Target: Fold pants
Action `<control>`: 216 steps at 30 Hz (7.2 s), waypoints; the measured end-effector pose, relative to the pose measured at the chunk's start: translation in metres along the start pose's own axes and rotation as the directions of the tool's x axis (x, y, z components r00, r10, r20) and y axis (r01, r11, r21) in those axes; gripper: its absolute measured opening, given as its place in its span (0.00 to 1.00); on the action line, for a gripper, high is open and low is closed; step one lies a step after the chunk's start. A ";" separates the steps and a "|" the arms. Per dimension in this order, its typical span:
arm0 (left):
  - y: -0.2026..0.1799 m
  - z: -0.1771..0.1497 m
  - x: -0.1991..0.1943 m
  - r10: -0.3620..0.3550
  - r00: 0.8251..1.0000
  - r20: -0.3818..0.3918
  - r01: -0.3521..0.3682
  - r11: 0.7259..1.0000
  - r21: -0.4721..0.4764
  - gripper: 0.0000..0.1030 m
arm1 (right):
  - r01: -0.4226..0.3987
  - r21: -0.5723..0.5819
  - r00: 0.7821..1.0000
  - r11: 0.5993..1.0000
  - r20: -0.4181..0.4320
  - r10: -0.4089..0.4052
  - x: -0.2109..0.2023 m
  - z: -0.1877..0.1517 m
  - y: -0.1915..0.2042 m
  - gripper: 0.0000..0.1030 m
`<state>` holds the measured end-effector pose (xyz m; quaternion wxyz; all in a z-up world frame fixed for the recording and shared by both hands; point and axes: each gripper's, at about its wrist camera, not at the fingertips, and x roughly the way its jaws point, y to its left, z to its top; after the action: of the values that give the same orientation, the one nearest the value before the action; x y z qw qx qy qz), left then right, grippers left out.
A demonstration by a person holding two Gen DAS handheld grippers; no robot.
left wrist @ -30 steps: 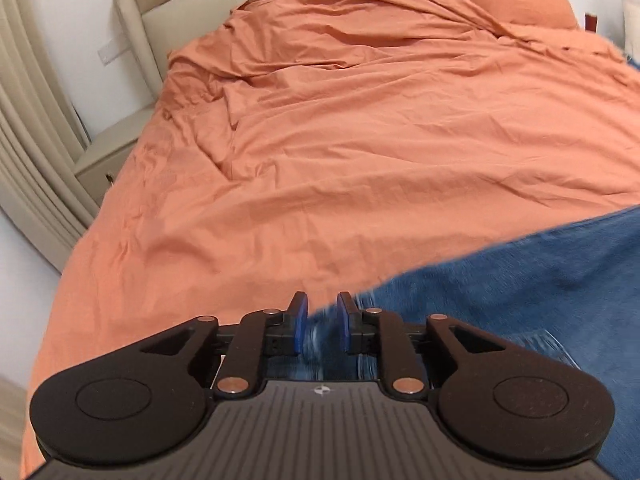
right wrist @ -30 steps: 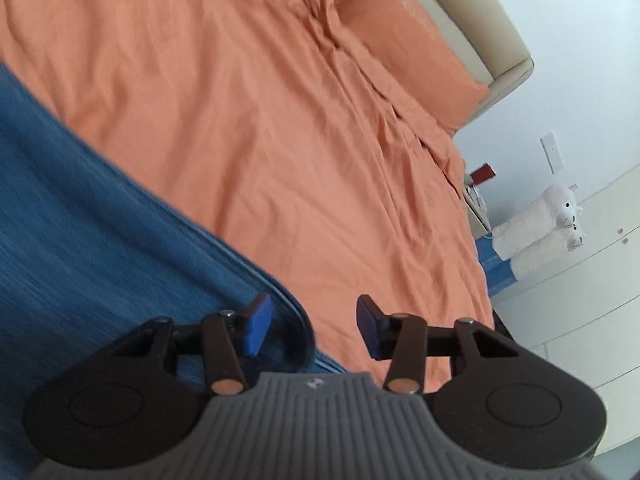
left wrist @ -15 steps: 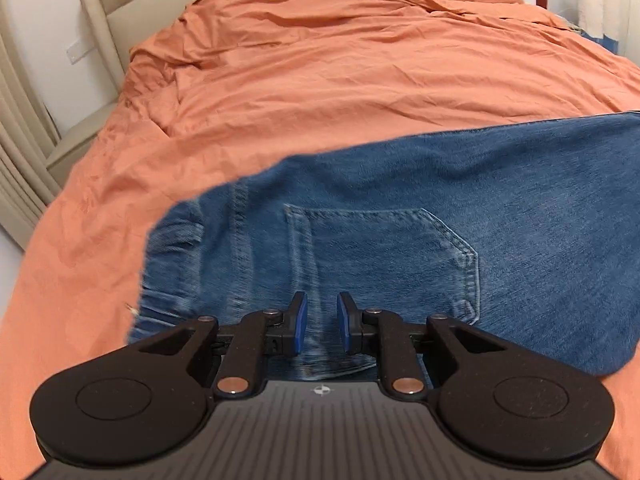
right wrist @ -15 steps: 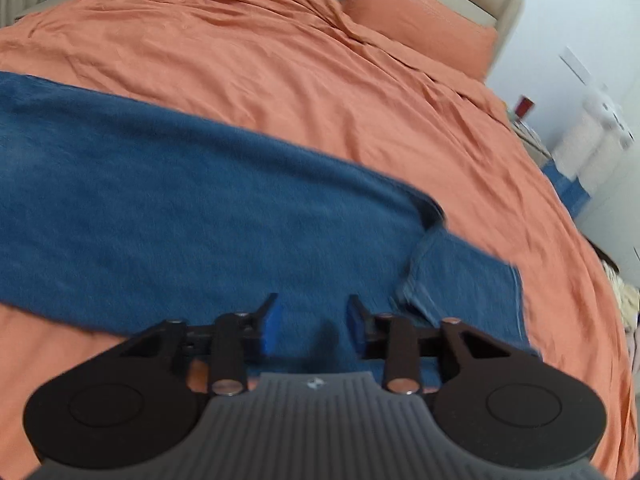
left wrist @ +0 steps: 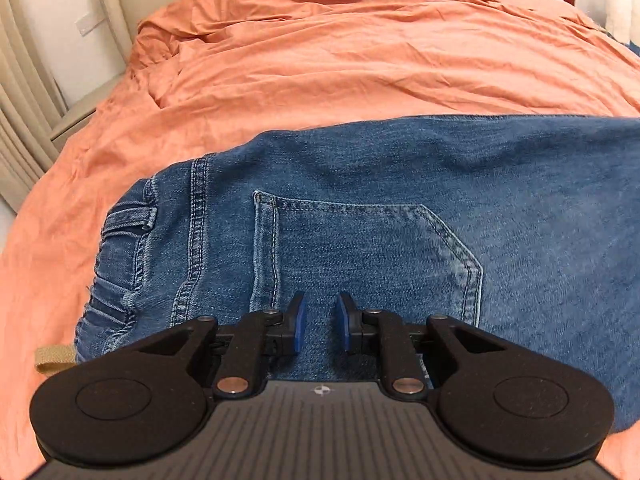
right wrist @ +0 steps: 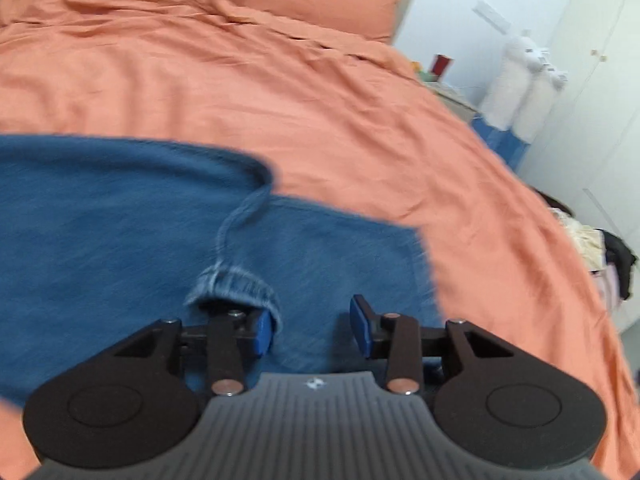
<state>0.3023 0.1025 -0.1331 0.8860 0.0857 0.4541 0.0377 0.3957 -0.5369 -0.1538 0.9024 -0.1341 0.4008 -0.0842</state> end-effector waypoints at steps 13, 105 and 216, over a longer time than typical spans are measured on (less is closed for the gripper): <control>-0.016 0.009 -0.024 -0.029 0.999 0.039 0.029 0.999 -0.012 0.22 | 0.142 0.118 0.990 0.983 -0.030 -0.139 0.017 0.027 -0.109 0.31; -0.114 -0.009 -0.105 -0.217 0.962 -0.166 0.239 0.963 0.122 0.25 | -0.280 0.896 0.911 0.346 0.134 0.391 0.007 -0.131 -0.170 0.36; -0.038 0.039 -0.064 -0.597 0.800 -0.054 0.578 0.792 -0.194 0.56 | -0.703 -0.066 0.704 0.709 -0.208 0.679 -0.164 0.022 0.331 0.31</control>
<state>0.2958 0.0510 -0.0672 0.8307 -0.1369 0.5024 -0.1970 0.3177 -0.1757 -0.1274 0.8190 -0.0293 0.5010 0.2780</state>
